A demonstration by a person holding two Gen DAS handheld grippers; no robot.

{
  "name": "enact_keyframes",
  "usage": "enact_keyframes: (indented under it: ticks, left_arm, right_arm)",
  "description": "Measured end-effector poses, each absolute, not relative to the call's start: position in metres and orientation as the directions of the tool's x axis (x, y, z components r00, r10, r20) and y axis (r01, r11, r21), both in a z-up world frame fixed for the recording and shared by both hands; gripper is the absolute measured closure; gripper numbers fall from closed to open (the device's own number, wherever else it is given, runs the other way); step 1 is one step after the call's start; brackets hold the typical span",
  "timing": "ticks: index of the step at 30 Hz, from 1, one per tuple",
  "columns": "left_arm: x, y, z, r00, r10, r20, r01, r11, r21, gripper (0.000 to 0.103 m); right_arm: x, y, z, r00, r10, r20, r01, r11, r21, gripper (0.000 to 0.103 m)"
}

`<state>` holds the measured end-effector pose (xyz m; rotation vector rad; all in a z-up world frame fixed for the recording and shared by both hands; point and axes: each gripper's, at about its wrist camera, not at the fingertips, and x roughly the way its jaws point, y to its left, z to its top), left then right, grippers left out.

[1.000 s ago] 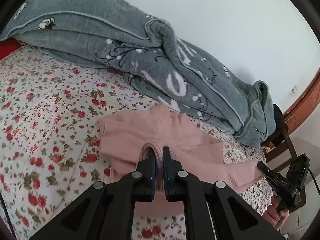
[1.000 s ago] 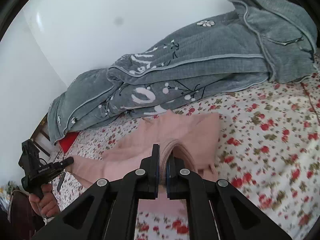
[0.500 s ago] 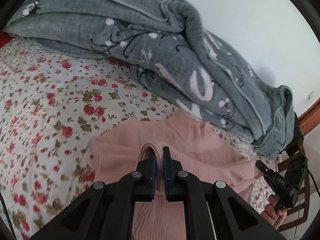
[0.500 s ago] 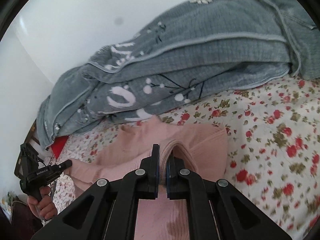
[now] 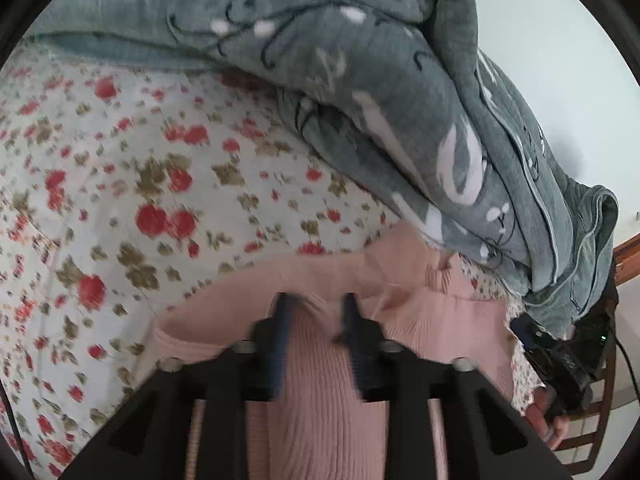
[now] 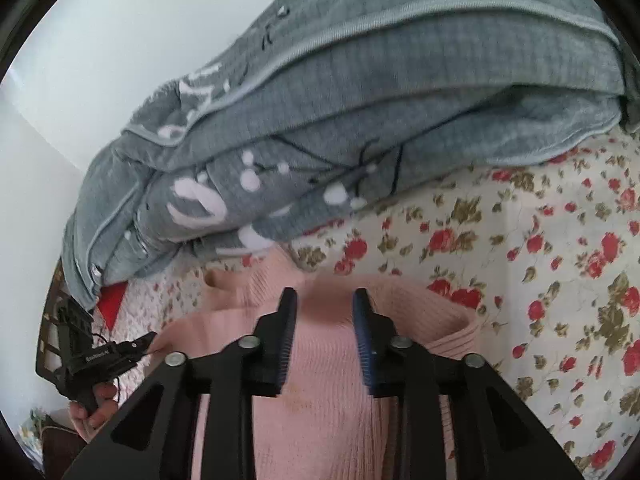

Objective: Fold small clothes
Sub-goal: 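Lift the hem with both grippers and fold it toward the collar, release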

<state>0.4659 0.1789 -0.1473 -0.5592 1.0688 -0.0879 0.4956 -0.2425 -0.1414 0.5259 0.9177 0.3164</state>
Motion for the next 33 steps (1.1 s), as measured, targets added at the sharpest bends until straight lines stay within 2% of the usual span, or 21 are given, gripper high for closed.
enact_keyframes:
  ticks: [1, 2, 5, 12, 13, 14, 16, 17, 18, 24, 27, 31, 33]
  left_arm:
    - [0.463, 0.181, -0.142, 0.517, -0.305, -0.8, -0.195, 0.868, -0.457, 0.054]
    - [0.461, 0.183, -0.137, 0.534, -0.289, -0.794, -0.195, 0.872, -0.449, 0.047]
    - [0.456, 0.188, -0.128, 0.567, -0.272, -0.777, -0.188, 0.876, -0.444, 0.046]
    - [0.465, 0.17, -0.142, 0.505, -0.217, -0.836, -0.166, 0.926, -0.34, 0.048]
    - [0.467, 0.168, -0.146, 0.492, -0.203, -0.847, -0.172, 0.931, -0.323, 0.055]
    - [0.47, 0.167, -0.15, 0.483, -0.198, -0.853, -0.174, 0.933, -0.316, 0.066]
    - [0.474, 0.163, -0.157, 0.457, -0.194, -0.868, -0.174, 0.938, -0.301, 0.079]
    - [0.475, 0.161, -0.159, 0.45, -0.191, -0.872, -0.163, 0.943, -0.29, 0.092]
    - [0.476, 0.159, -0.16, 0.443, -0.178, -0.878, -0.147, 0.952, -0.267, 0.094]
    - [0.46, 0.172, -0.147, 0.504, -0.188, -0.843, -0.143, 0.944, -0.296, 0.096]
    - [0.466, 0.171, -0.16, 0.473, -0.145, -0.869, -0.169, 0.953, -0.251, 0.096]
    - [0.469, 0.175, -0.165, 0.473, -0.178, -0.863, -0.187, 0.937, -0.296, 0.095]
    - [0.468, 0.176, -0.161, 0.47, -0.211, -0.857, -0.172, 0.931, -0.323, 0.092]
  right_arm:
    - [0.494, -0.244, -0.138, 0.584, 0.472, -0.661, -0.043, 0.831, 0.555, 0.07]
    - [0.492, -0.245, -0.134, 0.596, 0.462, -0.657, -0.051, 0.838, 0.543, 0.07]
    - [0.484, -0.243, -0.124, 0.62, 0.39, -0.681, -0.078, 0.894, 0.441, 0.069]
    - [0.49, -0.219, -0.145, 0.561, 0.301, -0.771, -0.115, 0.951, 0.288, 0.069]
    - [0.49, -0.216, -0.149, 0.556, 0.296, -0.777, -0.123, 0.954, 0.275, 0.069]
    - [0.491, -0.211, -0.153, 0.55, 0.284, -0.786, -0.13, 0.958, 0.255, 0.069]
    - [0.494, -0.205, -0.161, 0.538, 0.247, -0.806, -0.132, 0.969, 0.209, 0.076]
    - [0.496, -0.203, -0.165, 0.535, 0.215, -0.817, -0.122, 0.977, 0.177, 0.091]
    - [0.496, -0.202, -0.165, 0.54, 0.199, -0.818, -0.116, 0.98, 0.162, 0.098]
    - [0.48, -0.216, -0.143, 0.642, 0.257, -0.722, -0.138, 0.966, 0.221, 0.099]
    - [0.491, -0.212, -0.16, 0.611, 0.195, -0.767, -0.107, 0.981, 0.164, 0.099]
    - [0.498, -0.217, -0.178, 0.574, 0.187, -0.797, -0.065, 0.981, 0.183, 0.099]
    - [0.493, -0.217, -0.166, 0.582, 0.166, -0.796, -0.055, 0.985, 0.165, 0.091]
